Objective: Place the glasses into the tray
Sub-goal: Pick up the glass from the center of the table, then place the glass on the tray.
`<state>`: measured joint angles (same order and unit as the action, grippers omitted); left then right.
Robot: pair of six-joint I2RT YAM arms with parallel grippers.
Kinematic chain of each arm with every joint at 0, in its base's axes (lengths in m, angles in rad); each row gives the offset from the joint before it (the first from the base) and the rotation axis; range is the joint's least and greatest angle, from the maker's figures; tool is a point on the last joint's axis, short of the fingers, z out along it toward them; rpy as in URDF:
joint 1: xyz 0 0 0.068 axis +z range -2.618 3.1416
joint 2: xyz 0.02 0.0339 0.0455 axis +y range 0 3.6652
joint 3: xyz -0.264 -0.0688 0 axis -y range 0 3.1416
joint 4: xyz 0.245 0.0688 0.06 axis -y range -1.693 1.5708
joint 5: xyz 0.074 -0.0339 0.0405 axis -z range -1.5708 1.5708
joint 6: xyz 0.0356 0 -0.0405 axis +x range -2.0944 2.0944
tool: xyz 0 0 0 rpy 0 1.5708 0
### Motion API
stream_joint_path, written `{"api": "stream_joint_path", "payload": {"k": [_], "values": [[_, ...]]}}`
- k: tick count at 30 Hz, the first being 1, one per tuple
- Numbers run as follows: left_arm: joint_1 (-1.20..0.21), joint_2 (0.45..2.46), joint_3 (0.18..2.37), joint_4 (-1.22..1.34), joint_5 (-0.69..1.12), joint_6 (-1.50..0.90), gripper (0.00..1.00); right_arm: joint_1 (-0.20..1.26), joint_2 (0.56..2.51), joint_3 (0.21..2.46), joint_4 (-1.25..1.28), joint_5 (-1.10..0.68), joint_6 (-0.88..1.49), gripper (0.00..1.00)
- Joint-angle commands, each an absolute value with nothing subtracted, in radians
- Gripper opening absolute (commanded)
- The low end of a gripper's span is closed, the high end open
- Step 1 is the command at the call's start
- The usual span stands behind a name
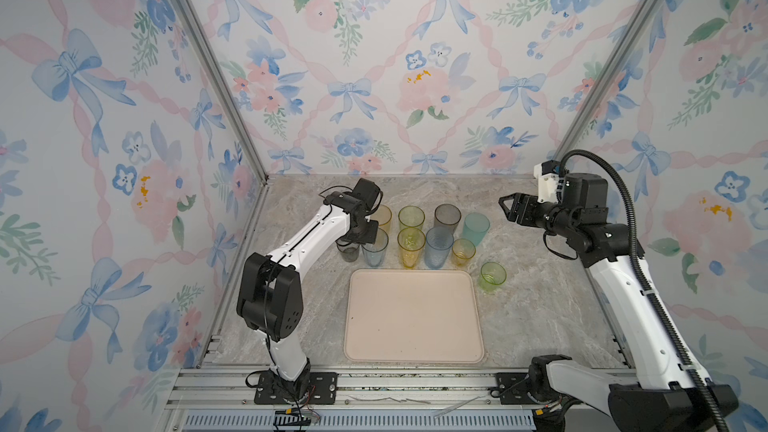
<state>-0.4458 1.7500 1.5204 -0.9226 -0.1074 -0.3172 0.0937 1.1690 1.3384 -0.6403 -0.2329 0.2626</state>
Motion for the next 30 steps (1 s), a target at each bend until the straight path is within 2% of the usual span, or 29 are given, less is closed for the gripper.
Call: {"api": "stream_joint_path", "payload": {"k": [1,15,30], "values": [[-0.451,1.740,1.563,-0.953,-0.116,-0.308,0.03,0.086,1.150,1.327,-0.654,-0.250,0.265,0.73],[-0.456,1.602,1.605,-1.026,-0.110,-0.322,0.02,0.101,1.132,1.327,-0.650,-0.272,0.278,0.73],[-0.528,1.397,1.360,-1.108,-0.097,-0.424,0.02,0.162,1.104,1.322,-0.652,-0.264,0.294,0.73]]}}
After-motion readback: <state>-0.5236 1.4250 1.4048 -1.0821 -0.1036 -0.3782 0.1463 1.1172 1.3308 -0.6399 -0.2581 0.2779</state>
